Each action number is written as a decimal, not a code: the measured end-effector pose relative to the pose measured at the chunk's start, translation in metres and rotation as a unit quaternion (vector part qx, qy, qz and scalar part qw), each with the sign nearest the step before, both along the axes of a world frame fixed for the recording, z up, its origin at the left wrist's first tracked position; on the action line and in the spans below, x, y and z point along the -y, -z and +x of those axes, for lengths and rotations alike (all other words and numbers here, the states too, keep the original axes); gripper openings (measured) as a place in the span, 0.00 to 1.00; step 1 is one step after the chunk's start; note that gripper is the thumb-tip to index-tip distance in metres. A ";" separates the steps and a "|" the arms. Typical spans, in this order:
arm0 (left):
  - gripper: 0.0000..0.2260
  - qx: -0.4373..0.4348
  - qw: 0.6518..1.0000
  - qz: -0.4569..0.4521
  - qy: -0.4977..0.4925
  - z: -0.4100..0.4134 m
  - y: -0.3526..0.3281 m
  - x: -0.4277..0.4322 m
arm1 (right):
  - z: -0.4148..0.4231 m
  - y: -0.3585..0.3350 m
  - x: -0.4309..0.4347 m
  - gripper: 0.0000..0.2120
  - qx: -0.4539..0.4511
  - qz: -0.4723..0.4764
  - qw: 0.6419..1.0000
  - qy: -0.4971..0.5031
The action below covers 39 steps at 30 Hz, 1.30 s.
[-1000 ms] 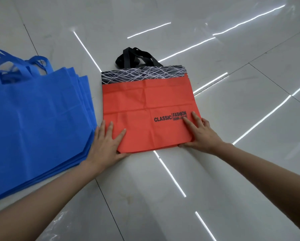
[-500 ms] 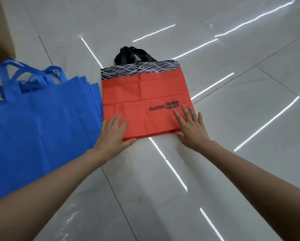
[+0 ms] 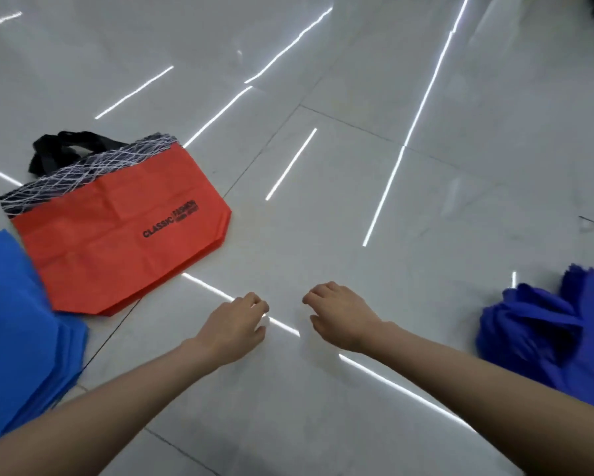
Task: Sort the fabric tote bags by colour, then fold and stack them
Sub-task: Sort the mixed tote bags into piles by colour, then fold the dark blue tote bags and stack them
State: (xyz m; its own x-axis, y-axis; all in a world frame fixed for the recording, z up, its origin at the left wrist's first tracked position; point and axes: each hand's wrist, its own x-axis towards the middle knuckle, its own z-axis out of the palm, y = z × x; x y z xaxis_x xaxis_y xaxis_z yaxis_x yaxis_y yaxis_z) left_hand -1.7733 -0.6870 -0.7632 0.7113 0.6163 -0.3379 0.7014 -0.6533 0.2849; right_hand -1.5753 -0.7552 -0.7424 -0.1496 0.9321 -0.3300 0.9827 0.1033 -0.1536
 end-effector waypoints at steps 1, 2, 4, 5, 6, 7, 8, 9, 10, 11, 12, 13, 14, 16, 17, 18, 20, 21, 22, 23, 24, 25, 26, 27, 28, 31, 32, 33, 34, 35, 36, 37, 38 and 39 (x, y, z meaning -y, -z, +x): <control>0.16 -0.008 1.000 0.007 0.019 0.009 0.002 0.004 | 0.017 0.000 0.012 0.16 0.009 0.010 1.000 0.023; 0.15 -0.022 0.999 0.015 0.035 0.019 0.003 0.007 | 0.035 0.001 0.026 0.16 0.015 0.016 0.998 0.052; 0.14 -0.048 0.996 0.039 0.060 0.045 0.008 0.014 | 0.078 0.006 0.055 0.16 0.015 0.023 0.993 0.111; 0.14 -0.056 0.995 0.049 0.062 0.061 0.011 0.019 | 0.102 0.009 0.069 0.16 0.012 0.026 0.990 0.141; 0.14 -0.060 0.995 0.053 0.056 0.079 0.012 0.025 | 0.125 0.010 0.084 0.17 0.004 0.030 0.984 0.173; 0.13 -0.055 0.996 0.048 0.045 0.099 0.013 0.033 | 0.148 0.009 0.099 0.16 -0.009 0.041 0.978 0.206; 0.14 -0.044 0.998 0.031 0.031 0.121 0.014 0.043 | 0.171 0.006 0.116 0.16 -0.023 0.061 0.969 0.238; 0.14 -0.030 0.999 0.009 0.018 0.144 0.014 0.056 | 0.194 0.003 0.134 0.15 -0.033 0.090 0.958 0.270; 0.15 -0.016 1.000 -0.017 0.008 0.168 0.013 0.069 | 0.215 0.000 0.153 0.14 -0.038 0.126 0.944 0.301; 0.16 0.002 0.999 -0.038 0.004 0.192 0.011 0.084 | 0.236 -0.003 0.174 0.13 -0.038 0.163 0.927 0.336; 0.18 0.023 0.998 -0.058 0.002 0.217 0.008 0.098 | 0.257 -0.007 0.195 0.12 -0.041 0.199 0.904 0.376; 0.21 0.042 0.996 -0.083 -0.002 0.240 0.005 0.113 | 0.277 -0.010 0.217 0.11 -0.053 0.232 0.875 0.422; 0.24 0.061 0.991 -0.115 -0.014 0.263 0.002 0.126 | 0.295 -0.013 0.237 0.10 -0.072 0.265 0.840 0.467; 0.32 0.103 0.975 -0.191 -0.047 0.305 -0.001 0.150 | 0.328 -0.014 0.275 0.11 -0.115 0.311 0.767 0.549; 0.35 0.122 0.964 -0.229 -0.063 0.325 -0.003 0.160 | 0.341 -0.013 0.291 0.13 -0.132 0.317 0.736 0.583; 0.39 0.148 0.951 -0.259 -0.080 0.342 -0.003 0.169 | 0.351 -0.009 0.305 0.15 -0.150 0.314 0.711 0.611; 0.47 0.199 0.929 -0.284 -0.132 0.369 0.000 0.183 | 0.365 0.004 0.325 0.20 -0.176 0.308 0.662 0.661; 0.49 0.208 0.923 -0.284 -0.157 0.379 0.001 0.187 | 0.370 0.012 0.333 0.22 -0.164 0.312 0.631 0.691; 0.49 0.206 0.921 -0.276 -0.181 0.386 0.004 0.190 | 0.376 0.020 0.340 0.24 -0.124 0.309 0.603 0.725; 0.48 0.192 0.924 -0.262 -0.203 0.391 0.005 0.193 | 0.381 0.028 0.348 0.25 -0.068 0.285 0.581 0.759; 0.46 0.178 0.927 -0.246 -0.221 0.395 0.008 0.194 | 0.386 0.035 0.358 0.26 -0.025 0.238 0.564 0.790; 0.46 0.160 0.931 -0.235 -0.229 0.397 0.009 0.194 | 0.390 0.042 0.368 0.28 -0.004 0.178 0.550 0.816; 0.46 0.154 0.934 -0.228 -0.229 0.399 0.013 0.194 | 0.394 0.048 0.379 0.30 -0.001 0.121 0.539 0.834; 0.49 0.156 0.934 -0.231 -0.225 0.400 0.015 0.194 | 0.397 0.053 0.390 0.32 -0.005 0.076 0.532 0.843; 0.52 0.169 0.931 -0.236 -0.223 0.401 0.018 0.194 | 0.400 0.057 0.399 0.34 -0.012 0.047 0.529 0.847; 0.53 0.209 0.916 -0.250 -0.235 0.399 0.024 0.194 | 0.405 0.066 0.413 0.35 -0.014 0.010 0.529 0.849; 0.52 0.219 0.912 -0.252 -0.238 0.398 0.025 0.195 | 0.406 0.068 0.415 0.36 -0.005 0.003 0.532 0.847; 0.49 0.229 0.908 -0.257 -0.240 0.397 0.025 0.194 | 0.407 0.069 0.416 0.36 0.003 0.000 0.534 0.846; 0.45 0.241 0.902 -0.264 -0.243 0.395 0.026 0.193 | 0.409 0.068 0.416 0.35 0.006 0.000 0.535 0.845; 0.41 0.248 0.896 -0.271 -0.250 0.394 0.027 0.191 | 0.411 0.067 0.416 0.35 0.003 0.003 0.535 0.845; 0.37 0.257 0.889 -0.279 -0.256 0.393 0.027 0.188 | 0.412 0.066 0.416 0.34 -0.001 0.008 0.536 0.844; 0.35 0.262 0.881 -0.290 -0.267 0.392 0.029 0.184 | 0.414 0.065 0.416 0.34 -0.005 0.011 0.541 0.841; 0.34 0.266 0.871 -0.301 -0.283 0.389 0.031 0.179 | 0.415 0.063 0.416 0.34 -0.007 0.012 0.547 0.837; 0.33 0.269 0.861 -0.309 -0.300 0.387 0.033 0.174 | 0.416 0.062 0.415 0.34 -0.009 0.012 0.554 0.832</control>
